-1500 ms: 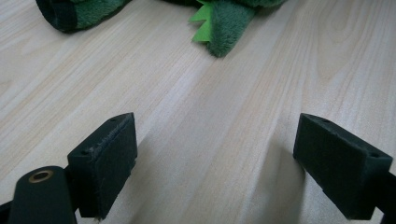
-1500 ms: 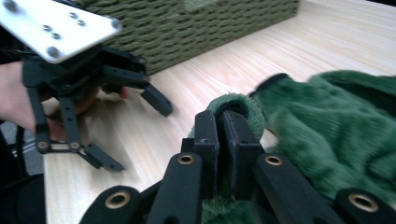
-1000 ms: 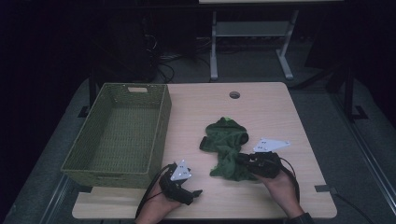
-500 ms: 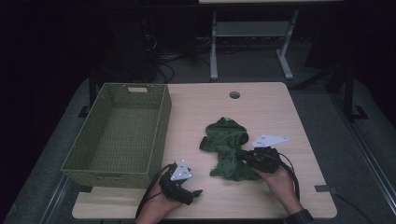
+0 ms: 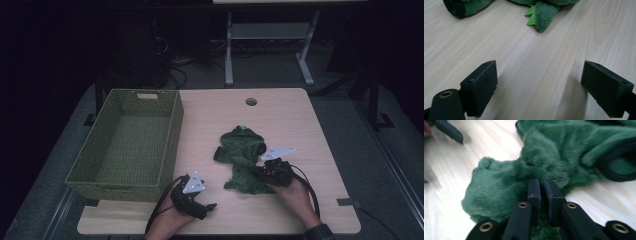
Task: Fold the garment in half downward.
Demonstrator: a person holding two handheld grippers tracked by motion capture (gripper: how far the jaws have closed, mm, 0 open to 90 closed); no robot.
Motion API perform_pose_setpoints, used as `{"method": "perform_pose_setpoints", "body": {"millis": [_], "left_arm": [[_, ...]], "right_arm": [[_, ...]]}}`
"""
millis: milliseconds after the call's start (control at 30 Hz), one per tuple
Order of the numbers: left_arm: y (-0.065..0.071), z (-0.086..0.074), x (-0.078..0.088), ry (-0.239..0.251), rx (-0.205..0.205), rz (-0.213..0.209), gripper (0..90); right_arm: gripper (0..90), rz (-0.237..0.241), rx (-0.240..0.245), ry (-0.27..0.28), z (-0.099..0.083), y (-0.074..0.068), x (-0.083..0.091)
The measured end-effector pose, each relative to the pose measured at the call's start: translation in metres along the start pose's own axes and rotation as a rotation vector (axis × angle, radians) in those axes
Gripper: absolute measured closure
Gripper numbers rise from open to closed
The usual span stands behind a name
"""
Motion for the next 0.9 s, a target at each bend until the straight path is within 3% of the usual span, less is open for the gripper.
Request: {"method": "perform_pose_setpoints", "body": {"millis": [100,267,900], "left_arm": [[0.000,0.000,0.000,0.000,0.001,0.000,13.0],[0.000,0.000,0.000,0.000,0.004,-0.001,13.0],[0.000,0.000,0.000,0.000,0.009,0.003,13.4]], "right_arm": [[81.9,-0.012,-0.012,0.057,0.001,0.005,0.015],[78.4,-0.036,-0.021,0.099,-0.004,0.013,0.038],[71.5,-0.100,-0.046,0.110,-0.049,0.037,0.086]]}}
Point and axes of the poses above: each handheld gripper's, and its own axes: x roughly backward along the jaws, z roughly out of its top, y roughly to its right, the point moved 2 cm from there along -x, roughly forward along the jaws, and after that the axes turned 6 degrees about y, right-handed, at the moved point
